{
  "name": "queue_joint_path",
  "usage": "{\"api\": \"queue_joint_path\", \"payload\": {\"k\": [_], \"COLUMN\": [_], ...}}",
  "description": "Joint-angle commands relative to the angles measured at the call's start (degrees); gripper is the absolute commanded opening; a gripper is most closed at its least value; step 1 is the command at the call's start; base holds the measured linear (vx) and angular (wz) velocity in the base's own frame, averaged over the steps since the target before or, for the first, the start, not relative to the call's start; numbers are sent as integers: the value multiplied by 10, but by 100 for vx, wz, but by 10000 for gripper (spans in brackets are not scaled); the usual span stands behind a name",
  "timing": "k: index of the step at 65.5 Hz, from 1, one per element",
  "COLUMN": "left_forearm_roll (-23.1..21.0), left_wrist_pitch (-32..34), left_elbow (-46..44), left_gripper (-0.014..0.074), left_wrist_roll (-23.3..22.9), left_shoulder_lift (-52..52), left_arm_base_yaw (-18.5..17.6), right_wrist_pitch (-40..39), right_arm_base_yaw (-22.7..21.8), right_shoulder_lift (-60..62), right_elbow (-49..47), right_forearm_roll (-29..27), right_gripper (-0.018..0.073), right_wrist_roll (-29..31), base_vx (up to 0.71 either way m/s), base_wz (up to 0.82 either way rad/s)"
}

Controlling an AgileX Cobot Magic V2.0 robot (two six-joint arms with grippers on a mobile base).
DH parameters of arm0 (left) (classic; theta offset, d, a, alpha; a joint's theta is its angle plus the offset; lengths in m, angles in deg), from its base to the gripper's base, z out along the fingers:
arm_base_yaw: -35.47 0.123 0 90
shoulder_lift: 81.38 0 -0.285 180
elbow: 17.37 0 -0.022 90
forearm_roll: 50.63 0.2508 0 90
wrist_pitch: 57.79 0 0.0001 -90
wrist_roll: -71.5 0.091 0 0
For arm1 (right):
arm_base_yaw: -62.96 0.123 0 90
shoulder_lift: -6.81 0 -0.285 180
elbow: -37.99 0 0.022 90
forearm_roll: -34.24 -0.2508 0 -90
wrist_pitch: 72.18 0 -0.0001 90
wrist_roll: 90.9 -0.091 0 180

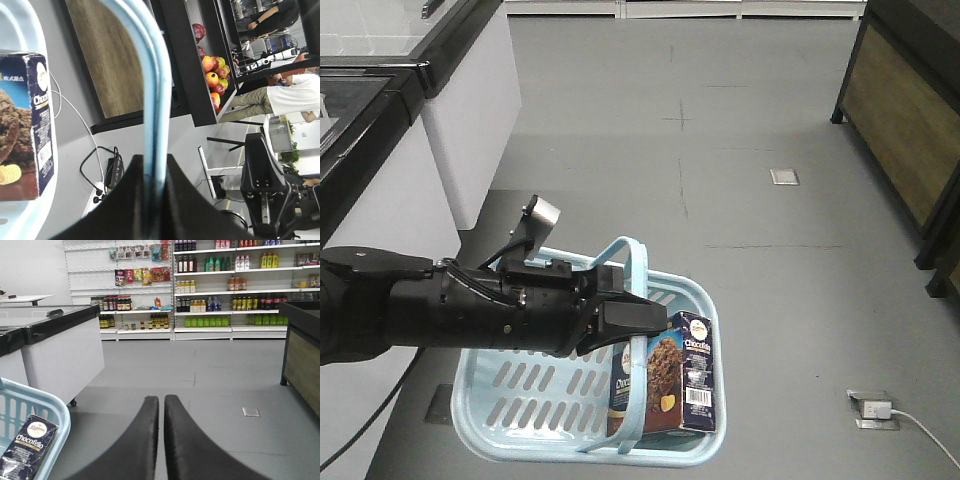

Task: Left arm holds basket, right arm returns cookies
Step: 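Hold the basket with the left gripper while the base turns toward shelves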

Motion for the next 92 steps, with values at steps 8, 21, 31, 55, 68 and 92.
{"api": "queue_joint_path", "payload": {"k": [8,21,31,55,68,92], "left_forearm_roll": [-63,-63,-63,-63,-63,-63], "left_wrist_pitch": [-31,-31,-31,-33,-33,-33], "left_elbow": [-21,-21,-21,-21,-21,-21], "left_gripper": [-3,-3,-3,-3,-3,-3], "left_wrist_roll": [3,3,3,3,3,3], "left_shoulder_lift": [26,26,26,26,26,26], "left_arm_base_yaw": [-3,-3,-3,-3,-3,-3], "right_wrist_pitch": [-42,-42,-42,-42,-42,-42], "right_arm_base_yaw": [0,0,0,0,0,0], "right_shoulder_lift": [7,7,7,7,7,7], "right_elbow": [10,10,10,10,10,10], "right_forearm_roll": [4,4,4,4,4,4], "right_gripper": [-3,-3,-3,-3,-3,-3], "right_wrist_roll": [4,4,4,4,4,4], "base_vx": [0,0,0,8,18,21], "base_wz": [0,0,0,-3,4,-3]}}
